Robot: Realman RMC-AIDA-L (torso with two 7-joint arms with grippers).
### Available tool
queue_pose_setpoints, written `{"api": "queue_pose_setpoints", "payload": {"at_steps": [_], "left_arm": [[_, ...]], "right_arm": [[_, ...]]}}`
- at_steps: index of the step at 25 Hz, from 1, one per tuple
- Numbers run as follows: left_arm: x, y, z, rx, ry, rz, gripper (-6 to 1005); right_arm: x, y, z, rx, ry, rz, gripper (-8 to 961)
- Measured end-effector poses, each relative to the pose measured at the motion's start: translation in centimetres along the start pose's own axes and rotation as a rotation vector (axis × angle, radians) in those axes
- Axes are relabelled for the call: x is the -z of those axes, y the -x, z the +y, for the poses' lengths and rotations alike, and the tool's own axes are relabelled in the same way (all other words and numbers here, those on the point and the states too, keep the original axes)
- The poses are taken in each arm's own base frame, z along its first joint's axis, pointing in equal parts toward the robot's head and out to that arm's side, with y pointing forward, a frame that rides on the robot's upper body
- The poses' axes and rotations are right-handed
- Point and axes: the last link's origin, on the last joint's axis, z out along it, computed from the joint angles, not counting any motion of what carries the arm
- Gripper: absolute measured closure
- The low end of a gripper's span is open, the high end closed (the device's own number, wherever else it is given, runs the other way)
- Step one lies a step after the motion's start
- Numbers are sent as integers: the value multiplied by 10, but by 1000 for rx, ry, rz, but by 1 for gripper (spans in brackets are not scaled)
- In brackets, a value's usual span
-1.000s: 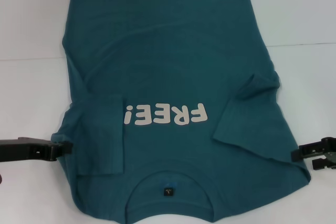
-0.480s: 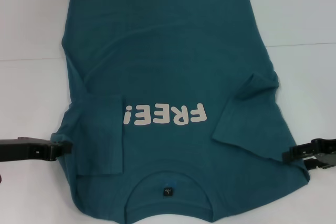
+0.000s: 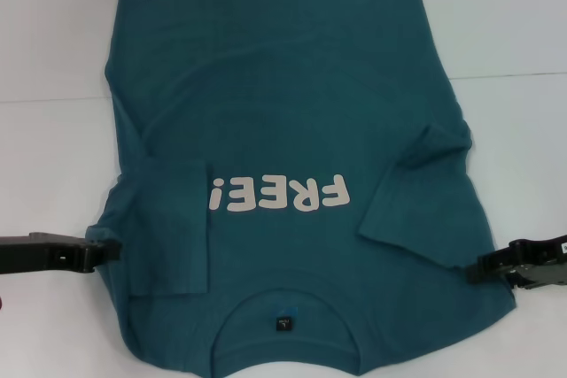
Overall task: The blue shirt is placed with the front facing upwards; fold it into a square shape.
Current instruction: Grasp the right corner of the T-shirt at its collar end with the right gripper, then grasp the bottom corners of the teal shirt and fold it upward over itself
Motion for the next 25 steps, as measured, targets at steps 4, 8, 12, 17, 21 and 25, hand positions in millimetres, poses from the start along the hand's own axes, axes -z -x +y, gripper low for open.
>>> {"api": "queue_pose_setpoints", "payload": {"at_steps": [4,8,12,17,21,25], "left_arm": [[0,-1,0,-1,0,1,993],[-1,-1,1,-2,1,2,993],[-1,-1,1,-2,1,2,993],[0,-1,0,1,0,2,993],[4,-1,-2,10,-4,9,993],[9,1,-3,25,16,8,993]], "right_arm": [[-1,-1,-1,13,-21,12,291],[1,-1,0,38,-36,19,400],[2,0,0,52,-49,26,538],[5,1,0,58,-50,22,725],[16,4,0,61,-52,6,859],[28,3,-3,53,-43,-5,899]]}}
